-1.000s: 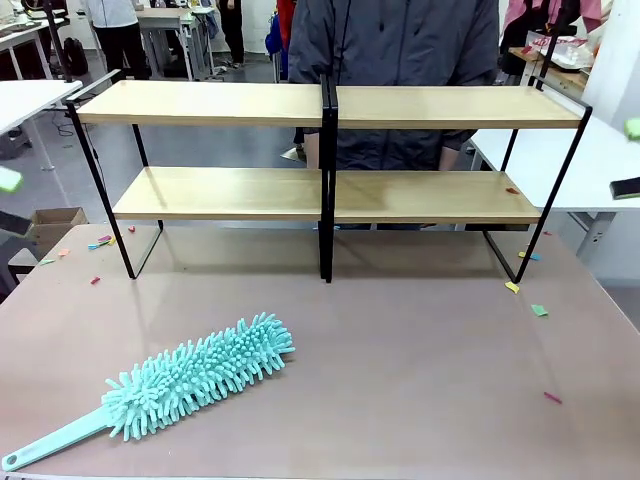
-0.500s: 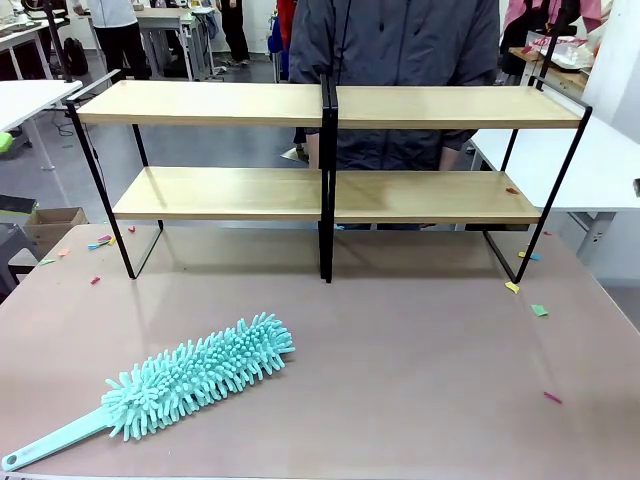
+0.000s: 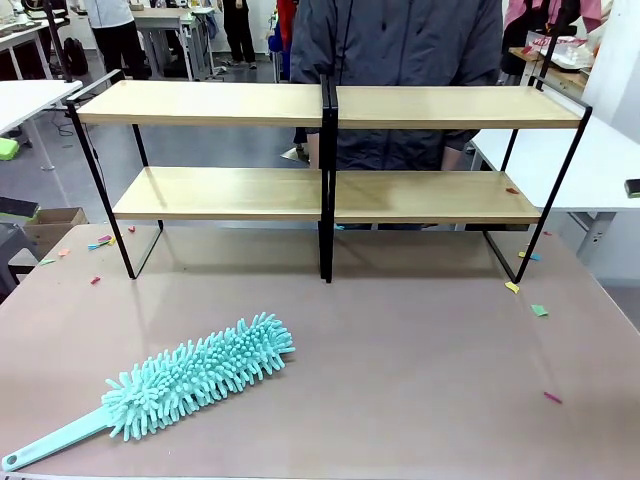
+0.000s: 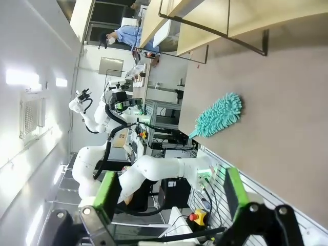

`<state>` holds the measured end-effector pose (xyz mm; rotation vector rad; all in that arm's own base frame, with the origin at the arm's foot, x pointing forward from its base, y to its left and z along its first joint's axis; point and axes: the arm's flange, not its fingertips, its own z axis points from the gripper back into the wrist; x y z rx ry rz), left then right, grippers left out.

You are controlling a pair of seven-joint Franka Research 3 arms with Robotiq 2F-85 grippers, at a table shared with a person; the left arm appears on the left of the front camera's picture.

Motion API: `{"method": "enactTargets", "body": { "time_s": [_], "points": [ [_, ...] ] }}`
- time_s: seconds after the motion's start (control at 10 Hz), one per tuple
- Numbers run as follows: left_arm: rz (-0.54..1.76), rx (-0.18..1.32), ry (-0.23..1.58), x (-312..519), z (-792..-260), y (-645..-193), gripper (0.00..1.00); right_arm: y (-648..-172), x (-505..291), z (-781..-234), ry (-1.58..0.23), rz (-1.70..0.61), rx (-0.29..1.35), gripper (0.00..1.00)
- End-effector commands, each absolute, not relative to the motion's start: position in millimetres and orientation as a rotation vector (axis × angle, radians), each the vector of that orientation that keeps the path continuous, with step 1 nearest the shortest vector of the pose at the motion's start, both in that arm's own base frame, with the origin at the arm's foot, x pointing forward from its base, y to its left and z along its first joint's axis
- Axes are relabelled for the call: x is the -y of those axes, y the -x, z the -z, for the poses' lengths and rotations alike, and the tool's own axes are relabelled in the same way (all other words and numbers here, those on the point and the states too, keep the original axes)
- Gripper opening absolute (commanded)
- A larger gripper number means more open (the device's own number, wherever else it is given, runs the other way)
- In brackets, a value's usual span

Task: Clean the shelves.
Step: Place the Duster on the table.

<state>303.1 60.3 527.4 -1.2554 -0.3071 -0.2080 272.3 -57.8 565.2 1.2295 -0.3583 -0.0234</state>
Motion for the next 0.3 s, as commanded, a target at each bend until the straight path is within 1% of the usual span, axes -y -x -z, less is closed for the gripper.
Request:
{"method": "enactTargets", "body": {
  "time_s": [0.0,0.2],
  "points": [
    [0.229,0.308,1.255,-62.2,-527.7,-300.6,1.00,-275.2,58.4,-566.7,-1.248,0.006,0.375,1.00],
    [0.229,0.308,1.255,-62.2,-527.7,-300.6,1.00,-275.2,58.4,-566.7,-1.248,0.006,0.375,1.00]
  ]
}}
